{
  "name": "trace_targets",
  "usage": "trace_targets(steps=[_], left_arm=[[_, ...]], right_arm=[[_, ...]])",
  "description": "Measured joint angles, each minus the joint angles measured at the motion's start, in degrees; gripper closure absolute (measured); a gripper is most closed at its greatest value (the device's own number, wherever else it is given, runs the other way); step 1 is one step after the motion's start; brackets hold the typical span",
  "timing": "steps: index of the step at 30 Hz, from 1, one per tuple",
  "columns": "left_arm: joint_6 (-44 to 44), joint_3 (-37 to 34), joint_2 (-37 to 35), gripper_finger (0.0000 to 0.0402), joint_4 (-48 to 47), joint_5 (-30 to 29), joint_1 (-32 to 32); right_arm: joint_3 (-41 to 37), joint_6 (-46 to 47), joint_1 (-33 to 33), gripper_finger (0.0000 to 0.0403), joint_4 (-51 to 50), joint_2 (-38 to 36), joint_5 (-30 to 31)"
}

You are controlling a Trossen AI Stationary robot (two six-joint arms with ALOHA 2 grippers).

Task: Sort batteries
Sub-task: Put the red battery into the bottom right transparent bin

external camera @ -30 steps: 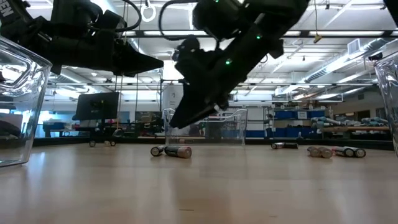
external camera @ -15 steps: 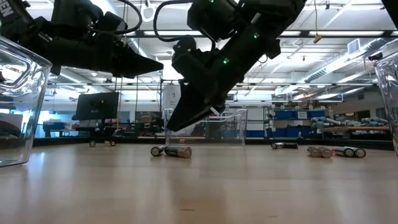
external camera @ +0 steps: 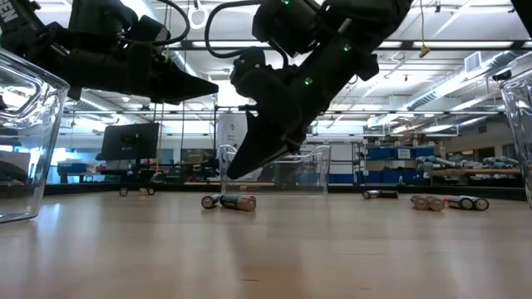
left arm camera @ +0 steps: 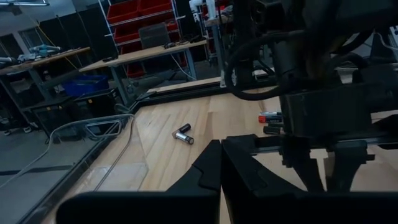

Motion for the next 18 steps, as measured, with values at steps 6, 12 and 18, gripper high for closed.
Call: trace_targets(steps=[6,12,18], left_arm=[[0.0,0.0,0.0,0.0388,-0.1,0.0,0.0],[0.0,0.0,0.0,0.0388,-0.2,0.0,0.0],[0.0,0.0,0.0,0.0388,-0.3,0.0,0.0]], right_arm=[[-1.9,0.6,-0.6,0.0391,4.0,0.0,-1.8],[-2.0,0.4,-1.1,0.0393,4.1,-0.1,-2.1],[-2.0,0.3,-1.2,0.0392,4.4,-0.1,-3.0]])
